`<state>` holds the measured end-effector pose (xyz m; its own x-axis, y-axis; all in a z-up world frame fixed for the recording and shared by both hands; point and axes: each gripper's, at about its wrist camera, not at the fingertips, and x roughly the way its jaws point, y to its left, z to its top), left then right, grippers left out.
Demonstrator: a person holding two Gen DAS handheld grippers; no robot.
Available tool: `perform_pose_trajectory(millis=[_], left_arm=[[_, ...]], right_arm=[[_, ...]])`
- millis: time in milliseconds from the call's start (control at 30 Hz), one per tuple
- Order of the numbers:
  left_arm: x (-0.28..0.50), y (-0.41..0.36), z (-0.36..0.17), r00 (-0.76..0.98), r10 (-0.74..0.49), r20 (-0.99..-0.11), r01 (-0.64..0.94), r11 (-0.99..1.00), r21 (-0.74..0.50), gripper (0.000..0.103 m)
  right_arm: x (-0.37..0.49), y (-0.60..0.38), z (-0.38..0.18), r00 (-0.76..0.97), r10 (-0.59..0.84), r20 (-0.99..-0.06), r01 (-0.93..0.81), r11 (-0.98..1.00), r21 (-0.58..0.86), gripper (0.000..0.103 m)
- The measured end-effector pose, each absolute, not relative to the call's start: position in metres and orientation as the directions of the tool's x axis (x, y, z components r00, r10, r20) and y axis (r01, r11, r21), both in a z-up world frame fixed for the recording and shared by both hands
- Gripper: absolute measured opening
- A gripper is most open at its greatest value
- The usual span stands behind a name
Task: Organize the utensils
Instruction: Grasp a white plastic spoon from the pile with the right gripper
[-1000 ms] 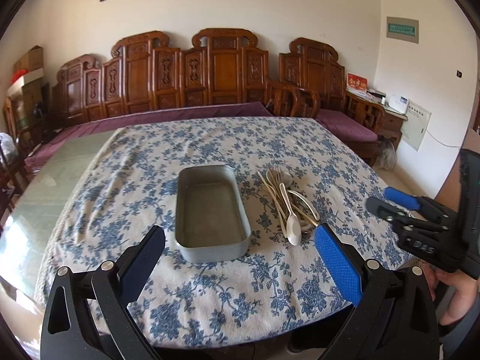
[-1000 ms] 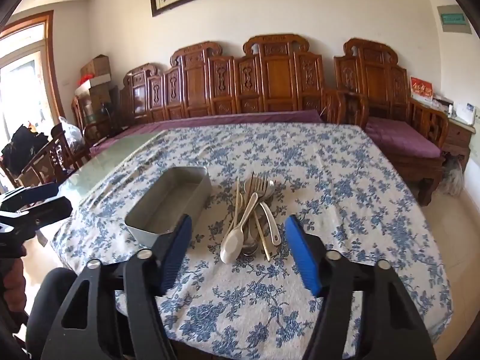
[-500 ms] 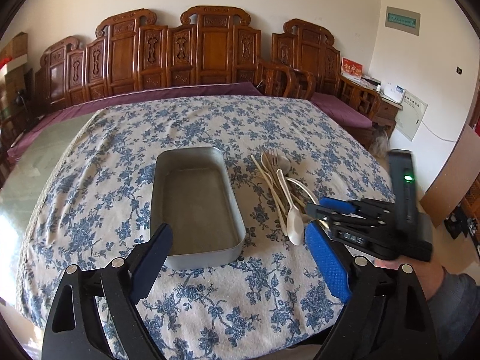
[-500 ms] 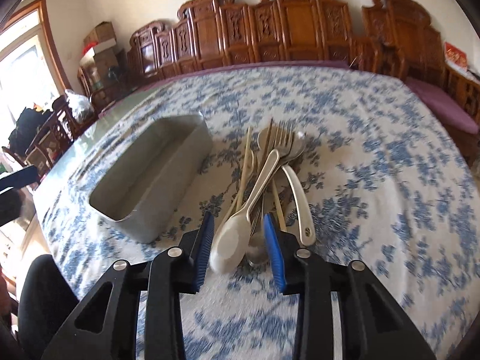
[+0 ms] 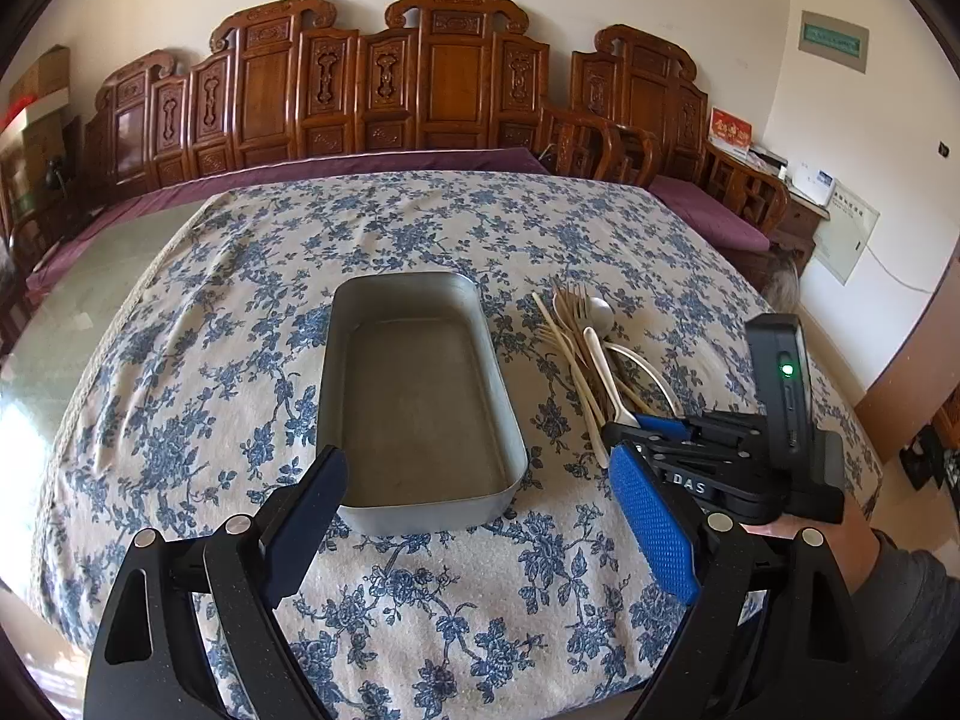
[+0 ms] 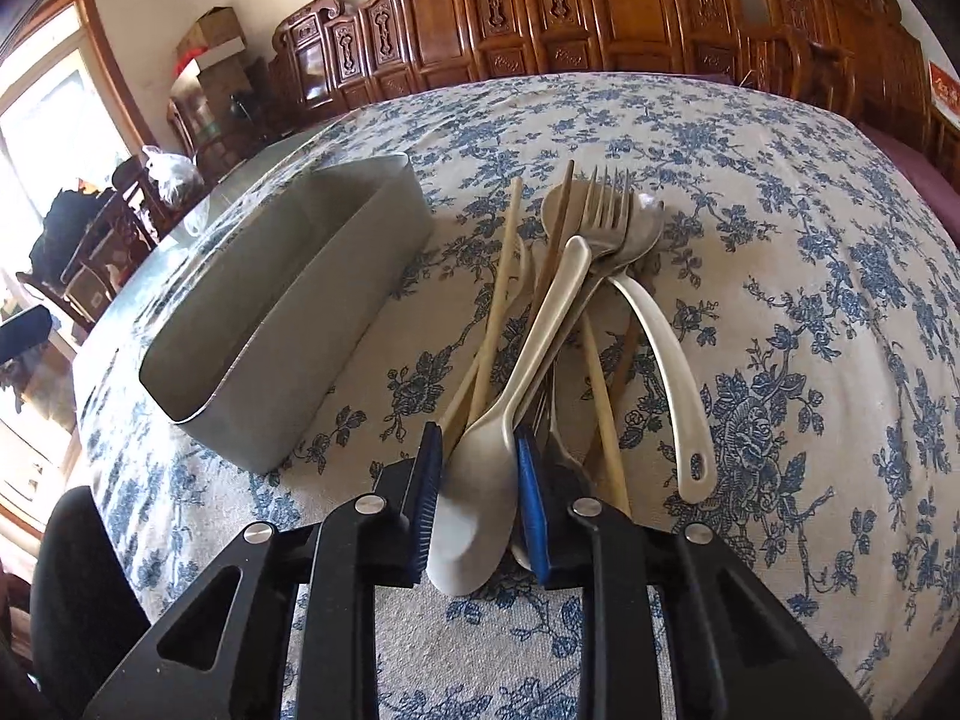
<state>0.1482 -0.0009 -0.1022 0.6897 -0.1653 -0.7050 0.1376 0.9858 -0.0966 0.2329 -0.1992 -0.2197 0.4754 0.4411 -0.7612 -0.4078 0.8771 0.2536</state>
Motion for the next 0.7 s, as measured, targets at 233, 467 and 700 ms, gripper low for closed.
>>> perform_pose_trajectory(millis=[233, 467, 700], left_arm=[[0.153, -0.013, -0.104, 0.688, -0.159, -0.708, 0.152, 0.986, -0.073, 0.085], [0.158, -0.028, -0.109, 0.676, -0.158, -0.72, 0.176, 0.983, -0.05, 0.085], [0.162, -0.041, -0.111, 0.669, -0.158, -0.726, 0.197, 0.98, -0.033, 0.085]], right_arm=[[0.226, -0.216, -0.206, 0.492, 0.471, -0.733, -0.402, 0.869, 0.289, 0.017], [0.219, -0.234, -0.187, 0.528, 0.464, -0.711, -0.41, 0.873, 0.265, 0.013], [0.227, -0.266, -0.202, 0.523, 0.392, -0.757, -0.331, 0.912, 0.244, 0.013]])
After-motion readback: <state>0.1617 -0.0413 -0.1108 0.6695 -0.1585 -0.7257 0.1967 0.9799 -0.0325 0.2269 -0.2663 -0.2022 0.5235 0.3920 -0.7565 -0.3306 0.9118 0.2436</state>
